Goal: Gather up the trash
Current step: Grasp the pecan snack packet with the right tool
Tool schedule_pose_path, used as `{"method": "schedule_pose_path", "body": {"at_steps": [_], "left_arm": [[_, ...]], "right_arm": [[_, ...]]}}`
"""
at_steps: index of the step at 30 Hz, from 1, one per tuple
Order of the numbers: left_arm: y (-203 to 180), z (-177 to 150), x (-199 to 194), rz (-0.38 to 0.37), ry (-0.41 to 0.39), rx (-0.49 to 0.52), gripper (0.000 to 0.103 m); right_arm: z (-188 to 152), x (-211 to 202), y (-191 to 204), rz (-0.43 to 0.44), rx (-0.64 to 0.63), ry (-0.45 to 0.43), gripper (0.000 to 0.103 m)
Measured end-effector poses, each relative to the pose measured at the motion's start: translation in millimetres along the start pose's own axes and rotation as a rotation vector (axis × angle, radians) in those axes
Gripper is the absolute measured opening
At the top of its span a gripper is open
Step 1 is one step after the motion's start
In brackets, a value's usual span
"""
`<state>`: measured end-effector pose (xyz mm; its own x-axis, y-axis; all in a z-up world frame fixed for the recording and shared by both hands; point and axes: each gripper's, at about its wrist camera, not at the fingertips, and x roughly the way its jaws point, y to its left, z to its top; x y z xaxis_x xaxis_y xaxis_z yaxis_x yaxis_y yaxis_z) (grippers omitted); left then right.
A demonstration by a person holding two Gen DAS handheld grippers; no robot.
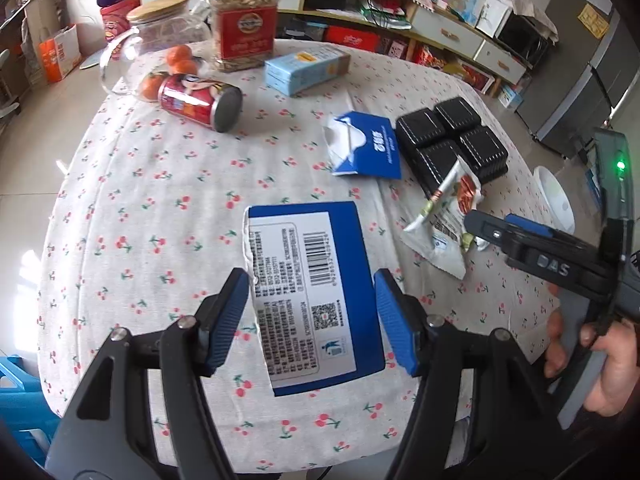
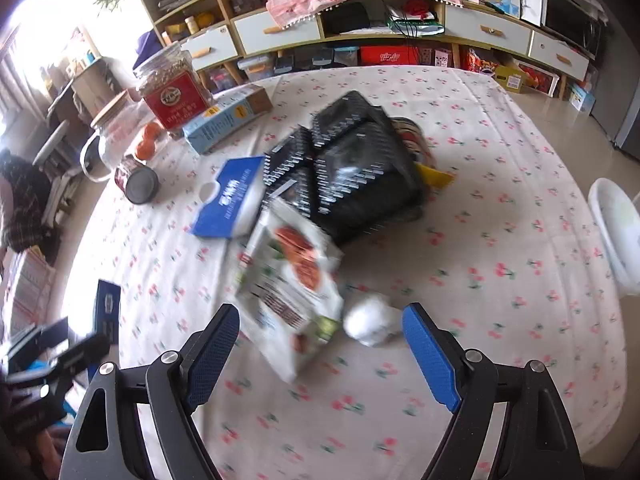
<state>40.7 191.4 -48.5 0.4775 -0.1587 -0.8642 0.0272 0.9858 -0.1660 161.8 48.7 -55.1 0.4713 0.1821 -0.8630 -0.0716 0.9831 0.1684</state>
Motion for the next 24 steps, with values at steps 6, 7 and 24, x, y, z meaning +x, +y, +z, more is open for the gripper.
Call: {"method": "schedule_pose_path", "body": {"at_steps": [6,7,24], "left_arm": [[14,-1,-4,0.034,-0.019,-0.005,0.066],[16,-2,-4,0.038,-0.017,-0.01,0.066],[12,4,-5,0.031,-0.014,0.003,0.066]], "right_arm": [[9,17,18,-0.025,0.047,-0.024,0.085],[9,20,21,-0.034,0.044,-0.027,0.085],[8,29,34,-0.055,-0.065,-0.054,0.066]]}}
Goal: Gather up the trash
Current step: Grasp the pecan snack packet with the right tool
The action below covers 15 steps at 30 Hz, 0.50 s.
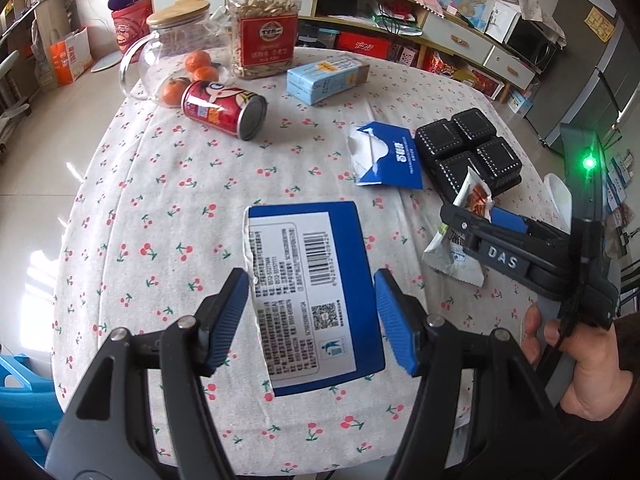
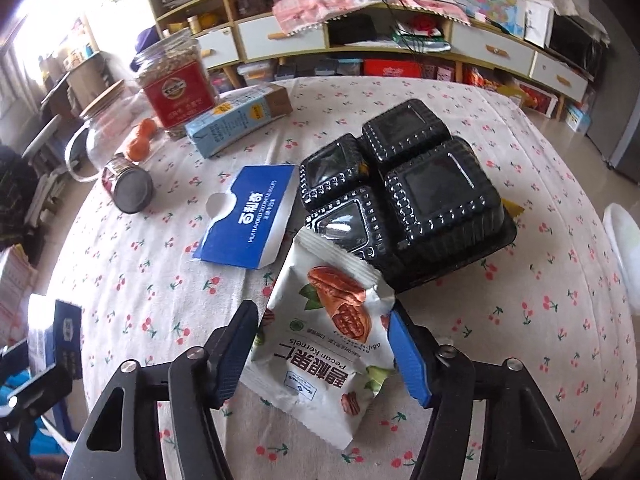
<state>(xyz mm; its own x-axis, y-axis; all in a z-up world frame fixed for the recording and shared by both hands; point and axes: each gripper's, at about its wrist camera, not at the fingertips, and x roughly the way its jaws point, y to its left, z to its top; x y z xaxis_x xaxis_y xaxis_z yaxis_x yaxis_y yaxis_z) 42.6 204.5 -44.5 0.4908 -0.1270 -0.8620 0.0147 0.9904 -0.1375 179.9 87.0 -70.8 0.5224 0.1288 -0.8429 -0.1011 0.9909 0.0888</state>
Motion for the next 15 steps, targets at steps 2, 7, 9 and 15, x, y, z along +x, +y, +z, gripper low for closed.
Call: {"method": "schedule_pose_path", "body": {"at_steps": [2,7,9,15], "left_arm": [[-3,2,0,-0.002,0.0,0.004,0.066],[-16,6,0,-0.003,-0.003,0.017,0.066],[-24,9,0,-0.004,-0.005,0.028,0.066],[-55,16,0,-0.011,-0.012,0.073,0.066]], "right_arm": [[-1,-6,-4,0.013,0.002,-0.001,0.066],[-1,-28,-17,0.028,0.002,-0.029,0.066],[-2,-37,-25,0.032,0.007,-0.041,0.066],[-2,-62,-58,0.031,0.036,-0.068,0.066]]}}
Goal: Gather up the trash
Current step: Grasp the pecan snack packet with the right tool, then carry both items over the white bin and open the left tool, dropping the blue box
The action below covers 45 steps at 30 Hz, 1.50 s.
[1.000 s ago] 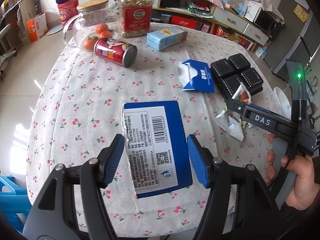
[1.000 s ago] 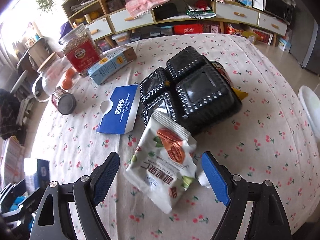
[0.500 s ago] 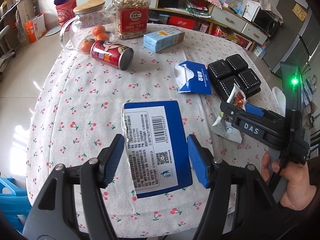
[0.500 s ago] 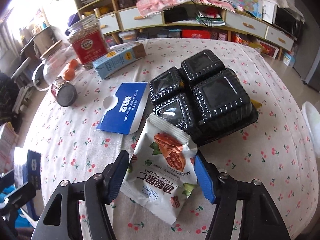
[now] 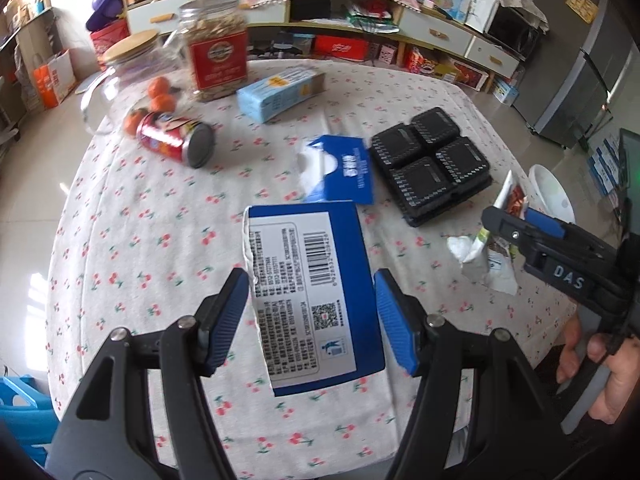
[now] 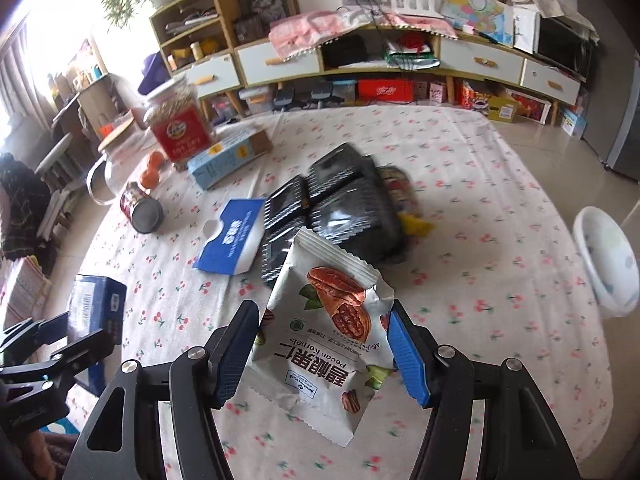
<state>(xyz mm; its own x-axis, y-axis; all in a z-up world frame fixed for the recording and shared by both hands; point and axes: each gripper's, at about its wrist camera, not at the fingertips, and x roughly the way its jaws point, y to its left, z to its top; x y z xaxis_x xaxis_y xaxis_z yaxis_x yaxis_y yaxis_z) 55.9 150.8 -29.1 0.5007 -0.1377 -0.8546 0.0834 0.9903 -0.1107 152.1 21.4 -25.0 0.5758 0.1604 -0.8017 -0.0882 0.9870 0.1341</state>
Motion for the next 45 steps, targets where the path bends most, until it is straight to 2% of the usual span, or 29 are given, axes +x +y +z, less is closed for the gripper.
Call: {"method": "schedule_pose_path", "body": {"at_steps": [10,15,22,32,36,41,45], "left_arm": [[-65,17,1,-0.045,-0.018,0.082,0.066],[-105,25,6,-0.073,-0.021,0.148,0.066],[-156,36,21,-0.095,-0.011,0.212,0.066],[-249,56,51,-0.173,0.015,0.323,0.066],[-291,67,65,-0.205,0.022,0.368,0.066],[-339,76,85,-0.255,0.046,0.4,0.066],[-374,83,101,-0.295,0.062,0.433,0.066]], "right_arm": [[3,-34,-67,-0.054,0.009,-0.038,0.066],[4,-48,-112,-0.073,0.058,-0.049,0.066],[12,-69,-190,-0.122,0.15,-0.081,0.066],[13,-88,-300,-0.195,0.321,-0.161,0.066],[7,-88,-343,-0.211,0.392,-0.148,0.066],[3,-91,-378,-0.238,0.425,-0.146,0.066],[-2,-94,-401,-0.227,0.471,-0.145,0.066]]}}
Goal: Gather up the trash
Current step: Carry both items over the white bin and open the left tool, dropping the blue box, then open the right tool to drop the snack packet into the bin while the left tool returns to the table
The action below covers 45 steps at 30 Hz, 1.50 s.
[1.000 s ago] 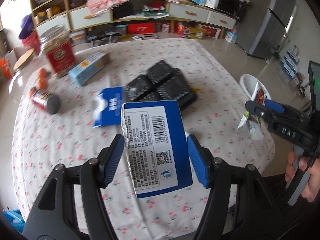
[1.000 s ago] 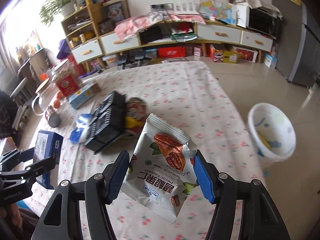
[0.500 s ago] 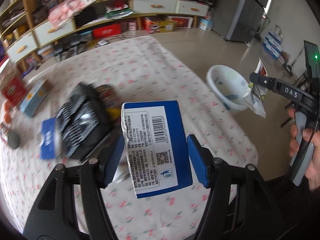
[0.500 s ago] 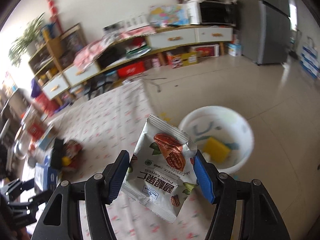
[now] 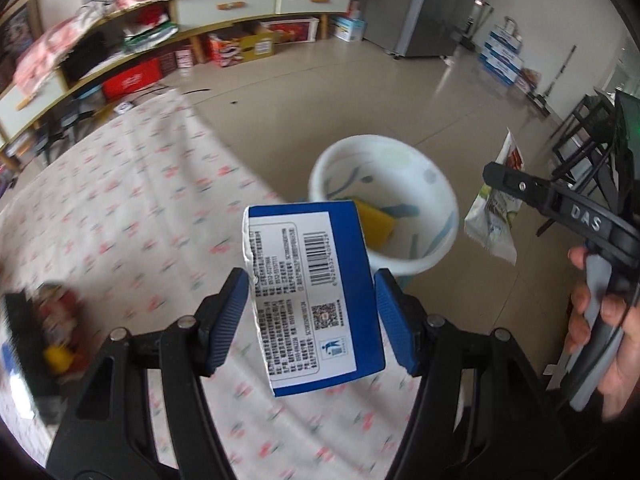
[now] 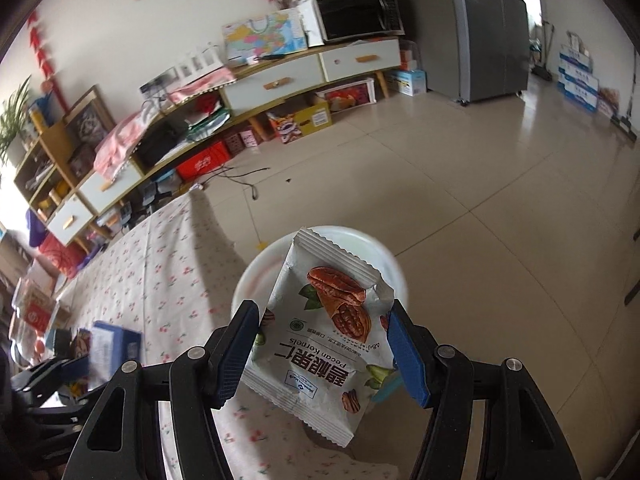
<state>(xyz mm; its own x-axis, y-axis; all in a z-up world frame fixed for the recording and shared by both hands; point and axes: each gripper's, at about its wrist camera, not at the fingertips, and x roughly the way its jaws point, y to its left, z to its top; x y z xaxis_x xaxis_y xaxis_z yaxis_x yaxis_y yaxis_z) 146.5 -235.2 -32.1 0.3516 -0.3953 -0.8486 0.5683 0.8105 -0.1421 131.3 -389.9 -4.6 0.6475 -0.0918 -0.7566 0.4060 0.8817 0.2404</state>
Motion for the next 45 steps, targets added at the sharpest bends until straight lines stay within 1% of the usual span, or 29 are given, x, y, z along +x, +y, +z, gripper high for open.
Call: {"method": "schedule_pose_path", "body": {"at_steps": [2,6,12,19,21,22,23,28,34,38,45], "left_arm": [[-8,9,13,-0.026,0.013,0.004,0.066],[-20,24,33,-0.051,0.026,-0.001,0.066],[-34,42,52,-0.059,0.03,0.001,0.066],[-41,52,56,-0.085,0.001,0.007,0.067],[-40,53,57,-0.08,0.003,-0.003,0.071],[-39,52,56,-0.074,0.001,-0.008,0.076],[-38,52,55,-0.072,-0.001,-0.01,0.078],[-30,45,45,-0.04,-0.006,-0.003,0.079],[-4,31,27,0.001,-0.01,-0.026,0.081],[14,17,13,0.012,-0.015,-0.058,0.081],[40,-5,-16,0.022,-0.026,-0.081,0.081]], "right_arm": [[2,1,-13,0.002,0.025,0.004,0.066],[4,3,-35,-0.023,0.052,0.003,0.066],[3,8,-61,-0.054,0.108,0.019,0.066],[9,7,-69,-0.049,0.128,0.012,0.066],[9,6,-67,-0.051,0.125,0.011,0.066],[9,6,-67,-0.052,0.124,0.011,0.066],[10,7,-66,-0.053,0.123,0.012,0.066],[13,13,-62,-0.05,0.124,0.026,0.066],[17,25,-51,-0.05,0.102,0.047,0.066],[22,36,-37,-0.051,0.088,0.054,0.066],[24,57,-9,-0.043,0.046,0.07,0.066]]}}
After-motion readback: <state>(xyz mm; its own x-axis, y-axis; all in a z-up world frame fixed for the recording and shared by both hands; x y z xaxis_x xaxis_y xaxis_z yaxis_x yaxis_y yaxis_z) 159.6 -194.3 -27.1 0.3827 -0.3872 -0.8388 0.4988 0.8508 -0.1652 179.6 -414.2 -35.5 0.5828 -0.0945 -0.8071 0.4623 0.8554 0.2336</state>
